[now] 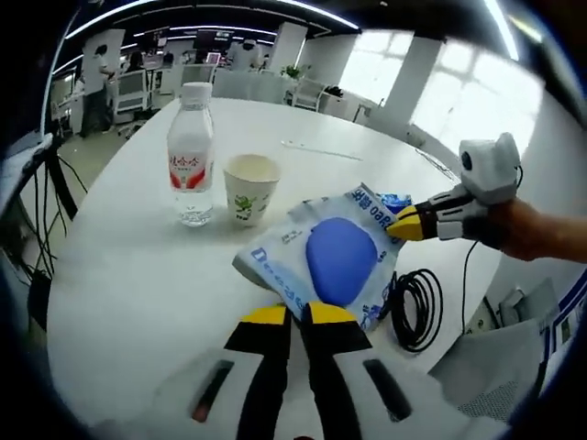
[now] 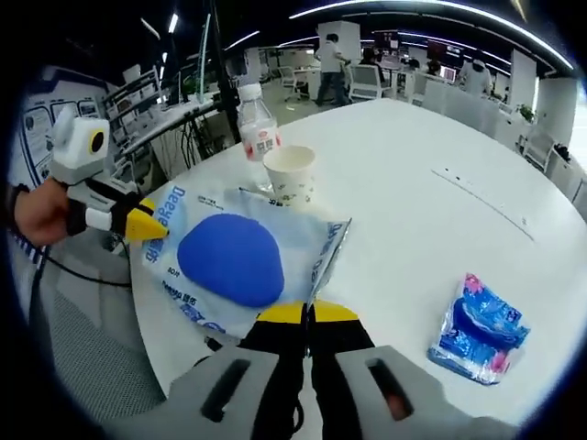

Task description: Arrange the tabletop items into an orderly group along one side of the table until the central work area is clear of visible clutter.

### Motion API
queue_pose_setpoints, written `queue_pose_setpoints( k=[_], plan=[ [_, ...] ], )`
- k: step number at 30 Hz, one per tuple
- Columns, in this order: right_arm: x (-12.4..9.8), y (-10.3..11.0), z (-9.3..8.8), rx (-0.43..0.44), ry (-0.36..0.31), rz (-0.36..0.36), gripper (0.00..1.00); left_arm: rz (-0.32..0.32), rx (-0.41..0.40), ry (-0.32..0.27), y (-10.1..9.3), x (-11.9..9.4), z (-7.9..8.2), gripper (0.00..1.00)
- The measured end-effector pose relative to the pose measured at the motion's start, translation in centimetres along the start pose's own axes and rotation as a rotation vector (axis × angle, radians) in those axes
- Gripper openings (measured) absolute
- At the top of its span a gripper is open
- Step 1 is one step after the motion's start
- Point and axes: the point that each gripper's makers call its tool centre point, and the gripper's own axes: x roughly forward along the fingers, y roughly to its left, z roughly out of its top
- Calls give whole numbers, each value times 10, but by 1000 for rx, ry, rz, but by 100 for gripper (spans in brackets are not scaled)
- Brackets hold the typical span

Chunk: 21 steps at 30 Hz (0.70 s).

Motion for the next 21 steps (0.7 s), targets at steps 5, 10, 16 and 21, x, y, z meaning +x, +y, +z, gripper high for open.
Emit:
queue_pose_setpoints(
  k=[5, 10, 16, 21],
  plan=[
    [-14, -3, -6, 34, -25, -21, 0, -24, 34, 0, -9, 2, 7, 2],
    [-25, -6, -14, 58, -36, -37, 0, -50, 70, 5, -17, 6, 13, 2],
    [-35, -9, -25, 90, -42, -56, 0, -77, 106, 13, -27, 11, 19, 1],
    [-41, -8, -32, 111, -42, -61, 0, -90, 127, 19, -30, 15, 24, 0]
  ],
)
